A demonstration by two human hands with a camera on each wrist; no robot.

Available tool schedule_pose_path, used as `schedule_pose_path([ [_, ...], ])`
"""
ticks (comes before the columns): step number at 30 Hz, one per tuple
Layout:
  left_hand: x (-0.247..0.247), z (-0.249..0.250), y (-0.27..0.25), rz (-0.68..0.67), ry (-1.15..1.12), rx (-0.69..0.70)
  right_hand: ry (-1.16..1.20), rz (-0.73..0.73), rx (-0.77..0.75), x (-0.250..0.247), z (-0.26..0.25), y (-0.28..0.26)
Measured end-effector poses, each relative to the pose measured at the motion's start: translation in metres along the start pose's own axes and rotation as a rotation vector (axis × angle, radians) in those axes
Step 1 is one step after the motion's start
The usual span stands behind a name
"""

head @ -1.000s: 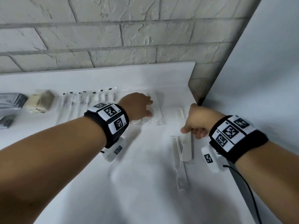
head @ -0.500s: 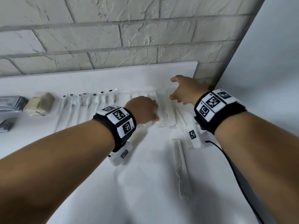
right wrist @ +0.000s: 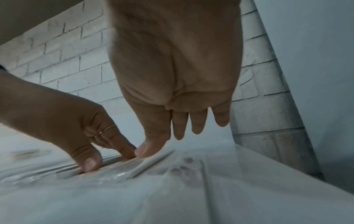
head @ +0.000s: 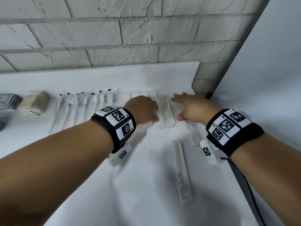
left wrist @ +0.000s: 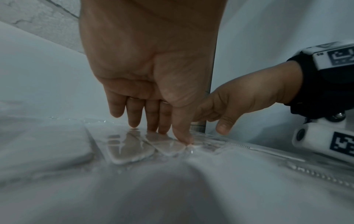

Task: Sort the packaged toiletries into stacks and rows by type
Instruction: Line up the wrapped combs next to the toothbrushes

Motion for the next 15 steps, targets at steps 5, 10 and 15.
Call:
schedule_pose_path([
  [5, -0.004, 0.0, -0.002, 0.002, 0.017, 0.009, -0.163, -0.061, -0.064, 0.002, -0.021, 0.006],
  [10, -0.005, -0.001, -0.001, -0.02, 0.043, 0.016, -0.193, -0.068, -0.048, -0.003, -0.021, 0.008],
  [15, -0.004, -0.005, 0.002, -0.021, 0.021, 0.019, -0.162, -0.05, -0.066, -0.003, -0.022, 0.005],
])
Point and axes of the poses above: each hand's wrist, its own y-axis towards the middle knuckle, its own x-axis out of the palm, z = x × y, the point moved 6 cm from there along y, towards the middle knuckle
